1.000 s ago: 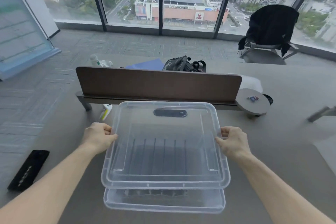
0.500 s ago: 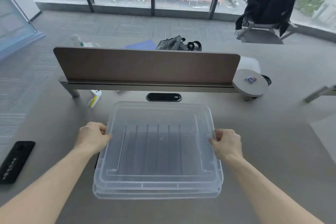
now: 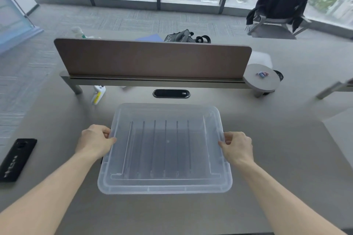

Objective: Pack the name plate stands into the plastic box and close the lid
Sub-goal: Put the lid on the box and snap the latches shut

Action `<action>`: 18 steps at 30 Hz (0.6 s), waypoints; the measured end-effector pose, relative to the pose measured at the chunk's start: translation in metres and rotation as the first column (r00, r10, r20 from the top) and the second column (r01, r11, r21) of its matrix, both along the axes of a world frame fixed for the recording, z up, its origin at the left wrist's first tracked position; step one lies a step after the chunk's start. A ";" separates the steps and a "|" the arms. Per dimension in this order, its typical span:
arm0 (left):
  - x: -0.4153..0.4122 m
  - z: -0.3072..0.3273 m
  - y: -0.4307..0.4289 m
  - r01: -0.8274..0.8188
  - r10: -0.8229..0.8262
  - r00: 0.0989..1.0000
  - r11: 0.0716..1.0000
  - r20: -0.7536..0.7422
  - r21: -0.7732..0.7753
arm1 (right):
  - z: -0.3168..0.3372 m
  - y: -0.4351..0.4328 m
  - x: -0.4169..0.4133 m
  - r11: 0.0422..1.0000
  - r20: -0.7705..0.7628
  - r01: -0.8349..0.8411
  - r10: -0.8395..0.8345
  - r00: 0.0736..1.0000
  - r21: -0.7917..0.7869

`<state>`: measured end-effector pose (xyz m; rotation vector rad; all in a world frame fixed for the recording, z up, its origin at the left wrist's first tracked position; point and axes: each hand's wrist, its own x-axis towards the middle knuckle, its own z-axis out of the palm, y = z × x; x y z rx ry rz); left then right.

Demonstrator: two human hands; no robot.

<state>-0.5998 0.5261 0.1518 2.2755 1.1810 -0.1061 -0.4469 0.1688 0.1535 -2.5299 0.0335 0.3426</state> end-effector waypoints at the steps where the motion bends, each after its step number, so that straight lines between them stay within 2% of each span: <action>1: 0.000 -0.001 0.000 0.003 -0.003 1.000 1.000 0.002 0.006 | -0.001 0.000 0.001 1.000 0.001 -0.004 0.004 1.000 -0.004; 15: -0.004 -0.006 -0.003 -0.074 0.075 0.997 0.997 0.028 -0.034 | -0.012 -0.001 0.002 1.000 -0.005 0.006 -0.006 1.000 0.027; 18: -0.009 -0.008 -0.002 -0.053 0.055 0.996 0.998 0.077 -0.026 | -0.014 -0.005 0.006 0.999 -0.077 0.033 -0.030 0.997 0.038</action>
